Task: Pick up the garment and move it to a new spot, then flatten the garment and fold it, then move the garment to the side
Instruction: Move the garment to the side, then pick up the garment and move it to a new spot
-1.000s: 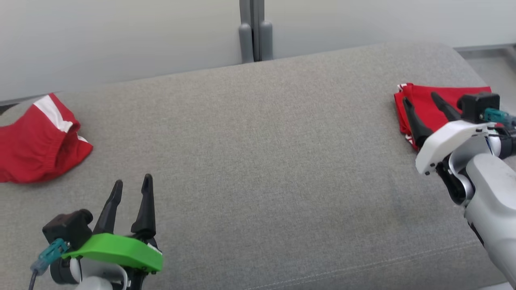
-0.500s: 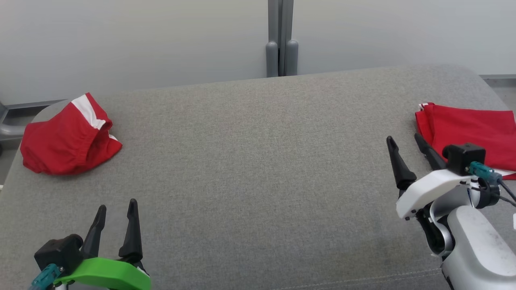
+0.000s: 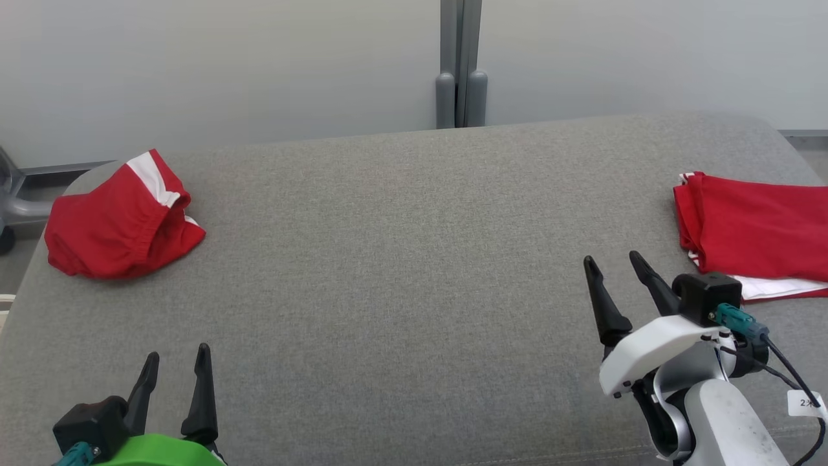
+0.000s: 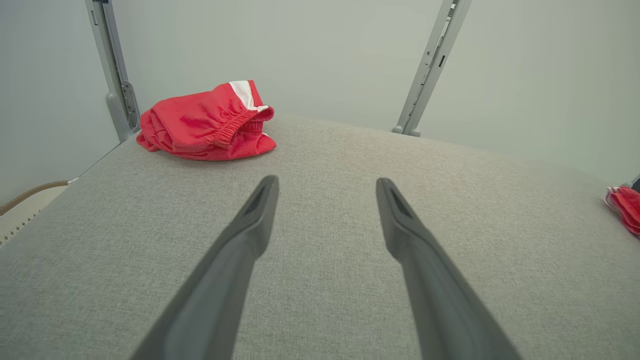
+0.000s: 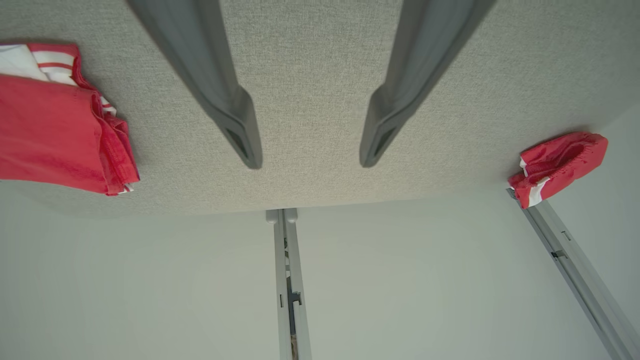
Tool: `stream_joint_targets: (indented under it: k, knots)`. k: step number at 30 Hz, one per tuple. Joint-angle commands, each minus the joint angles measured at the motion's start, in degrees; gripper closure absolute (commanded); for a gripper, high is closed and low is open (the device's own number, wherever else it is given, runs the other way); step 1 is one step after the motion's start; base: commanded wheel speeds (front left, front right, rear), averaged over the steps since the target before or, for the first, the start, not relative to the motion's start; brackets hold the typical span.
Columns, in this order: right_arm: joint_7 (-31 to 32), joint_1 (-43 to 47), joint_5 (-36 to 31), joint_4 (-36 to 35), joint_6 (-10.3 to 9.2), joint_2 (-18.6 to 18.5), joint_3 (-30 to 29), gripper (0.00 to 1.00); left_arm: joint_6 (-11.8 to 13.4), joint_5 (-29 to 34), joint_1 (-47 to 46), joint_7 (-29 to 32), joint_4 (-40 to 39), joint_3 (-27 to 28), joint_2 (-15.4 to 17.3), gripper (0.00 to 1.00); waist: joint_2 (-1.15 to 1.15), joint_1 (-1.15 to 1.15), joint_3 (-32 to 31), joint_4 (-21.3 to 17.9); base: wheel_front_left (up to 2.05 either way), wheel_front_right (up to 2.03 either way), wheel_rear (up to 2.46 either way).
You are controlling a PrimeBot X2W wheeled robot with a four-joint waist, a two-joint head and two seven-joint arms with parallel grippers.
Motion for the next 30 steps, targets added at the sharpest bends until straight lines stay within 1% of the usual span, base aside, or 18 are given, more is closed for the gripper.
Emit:
stream_joint_targets:
  k: [1, 5, 11, 21, 25, 30]
  knots:
    - [0.1, 0.8, -0.5, -0.5, -0.06, 0.1, -0.1, 0.0, 0.2, 0.2, 1.0, -0.2, -0.1, 0.1, -0.1, 0.0, 0.0, 0.0, 0.0, 0.0, 0.0, 0.0, 0.0]
    - [0.3, 2.0, -1.8, -1.7, -0.06, 0.9, -0.1, 0.0, 0.7, 0.4, 1.9, -0.2, -0.7, -0.2, -0.7, 0.0, 0.0, 0.0, -0.1, 0.1, 0.0, 0.0, 0.0]
    - [0.1, 2.8, -2.3, -2.2, -0.06, 1.3, -0.3, 0.0, 0.9, 0.7, 2.1, 0.0, -1.0, -0.7, -0.7, 0.0, 0.0, 0.0, -0.1, 0.4, 0.0, 0.0, 0.0]
    - [0.3, 3.1, -1.3, -2.4, -0.06, 1.5, -0.7, 0.0, 1.1, 0.8, 1.5, 0.6, -1.4, -1.2, -0.3, 0.0, 0.0, 0.0, -0.2, 1.1, 0.0, 0.0, 0.0]
    - [0.0, 3.5, -1.4, -2.7, -0.06, 1.5, -1.2, 0.0, 0.9, 1.0, 0.7, 1.0, -1.4, -1.4, -0.1, 0.0, 0.0, 0.0, -0.1, 2.7, 0.0, 0.0, 0.0]
    - [-0.4, 4.1, -1.6, -3.1, -0.06, 1.5, -1.7, 0.0, 0.9, 1.2, 0.3, 1.2, -1.6, -1.5, 0.3, 0.0, 0.0, 0.0, -0.1, 6.2, 0.0, 0.0, 0.0]
